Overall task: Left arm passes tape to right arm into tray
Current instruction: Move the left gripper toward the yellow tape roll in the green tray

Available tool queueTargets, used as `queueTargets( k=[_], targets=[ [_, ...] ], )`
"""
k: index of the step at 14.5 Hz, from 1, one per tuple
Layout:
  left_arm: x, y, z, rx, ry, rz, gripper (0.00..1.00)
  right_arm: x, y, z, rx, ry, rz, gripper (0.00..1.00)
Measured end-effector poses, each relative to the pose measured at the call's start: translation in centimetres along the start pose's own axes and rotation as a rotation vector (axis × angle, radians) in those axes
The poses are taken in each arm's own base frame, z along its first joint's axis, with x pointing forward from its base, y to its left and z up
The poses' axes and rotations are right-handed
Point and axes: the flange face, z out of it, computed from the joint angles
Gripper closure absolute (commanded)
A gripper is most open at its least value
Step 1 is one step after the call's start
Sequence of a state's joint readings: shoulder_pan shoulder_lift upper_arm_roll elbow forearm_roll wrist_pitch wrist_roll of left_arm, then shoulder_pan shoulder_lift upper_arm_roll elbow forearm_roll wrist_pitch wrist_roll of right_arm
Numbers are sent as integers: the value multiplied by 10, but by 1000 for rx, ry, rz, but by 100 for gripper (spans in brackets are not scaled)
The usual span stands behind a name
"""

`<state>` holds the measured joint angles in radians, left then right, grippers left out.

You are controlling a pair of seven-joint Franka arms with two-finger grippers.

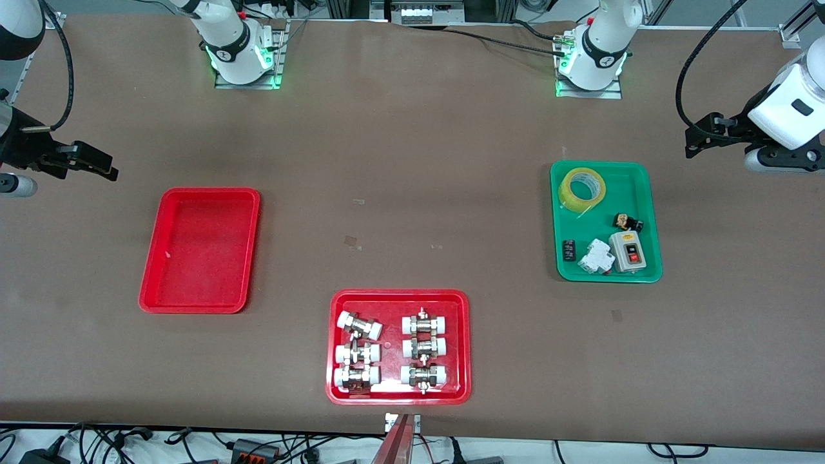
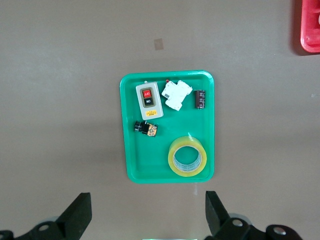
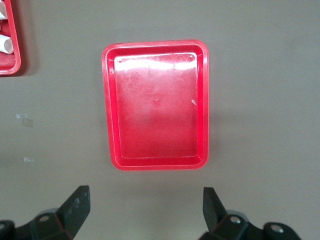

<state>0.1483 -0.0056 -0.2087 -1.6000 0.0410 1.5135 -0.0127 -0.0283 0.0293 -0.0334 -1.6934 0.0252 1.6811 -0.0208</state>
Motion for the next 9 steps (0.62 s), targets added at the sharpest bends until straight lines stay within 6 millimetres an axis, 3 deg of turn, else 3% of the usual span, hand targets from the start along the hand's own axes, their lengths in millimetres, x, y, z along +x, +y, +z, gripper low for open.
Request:
queueTargets(
  k=[9],
  targets=[
    [1,1,2,-19,-5,0,0,0,-1,0,0,1,-1,0]
  ],
)
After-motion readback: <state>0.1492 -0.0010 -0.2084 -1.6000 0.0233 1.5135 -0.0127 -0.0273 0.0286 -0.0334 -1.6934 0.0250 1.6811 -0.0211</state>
